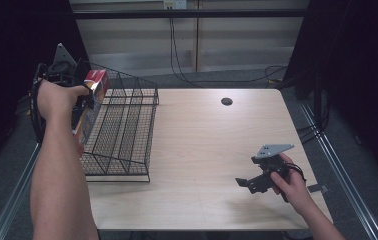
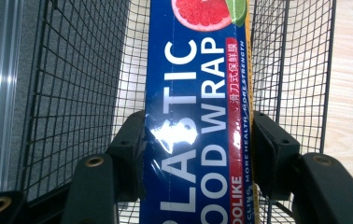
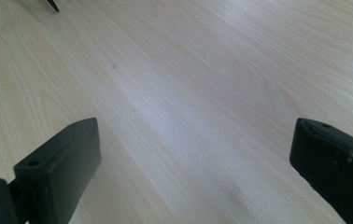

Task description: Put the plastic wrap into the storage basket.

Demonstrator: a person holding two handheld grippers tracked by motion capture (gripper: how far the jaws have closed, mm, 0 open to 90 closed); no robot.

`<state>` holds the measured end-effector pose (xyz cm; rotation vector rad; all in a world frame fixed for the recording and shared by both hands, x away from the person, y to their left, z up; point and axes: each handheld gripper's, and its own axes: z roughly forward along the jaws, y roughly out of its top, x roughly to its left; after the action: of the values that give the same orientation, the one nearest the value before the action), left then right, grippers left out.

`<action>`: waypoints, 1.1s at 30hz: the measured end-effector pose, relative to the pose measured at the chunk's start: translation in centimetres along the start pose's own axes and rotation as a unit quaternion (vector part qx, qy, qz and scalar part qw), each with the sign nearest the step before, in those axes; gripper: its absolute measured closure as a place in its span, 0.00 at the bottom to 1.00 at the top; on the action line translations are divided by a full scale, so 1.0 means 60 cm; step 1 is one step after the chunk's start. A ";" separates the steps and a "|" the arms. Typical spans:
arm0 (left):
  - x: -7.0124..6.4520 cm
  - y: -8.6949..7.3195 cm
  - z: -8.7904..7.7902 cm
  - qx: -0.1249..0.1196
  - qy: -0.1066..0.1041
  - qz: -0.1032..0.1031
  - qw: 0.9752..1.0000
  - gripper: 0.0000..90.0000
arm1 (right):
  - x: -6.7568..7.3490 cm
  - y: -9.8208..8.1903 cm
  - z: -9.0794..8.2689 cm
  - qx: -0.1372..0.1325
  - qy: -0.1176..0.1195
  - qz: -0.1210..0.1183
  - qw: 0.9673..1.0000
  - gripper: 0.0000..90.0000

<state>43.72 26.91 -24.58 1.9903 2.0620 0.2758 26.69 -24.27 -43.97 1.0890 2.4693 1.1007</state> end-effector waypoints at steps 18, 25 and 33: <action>0.004 -0.002 0.030 0.004 0.001 -0.016 1.000 0.50 | 0.002 0.000 0.004 0.004 0.002 -0.001 1.000 0.02; 0.003 -0.003 0.040 0.008 0.001 -0.014 1.000 0.49 | 0.002 0.000 0.004 0.003 0.003 0.000 1.000 0.02; 0.001 -0.001 0.052 0.012 0.000 -0.009 1.000 0.49 | 0.002 0.000 0.005 0.005 0.003 0.000 1.000 0.02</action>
<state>44.65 26.82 -27.57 1.9834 2.0912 0.2484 26.71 -24.02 -44.16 1.0899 2.4814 1.0947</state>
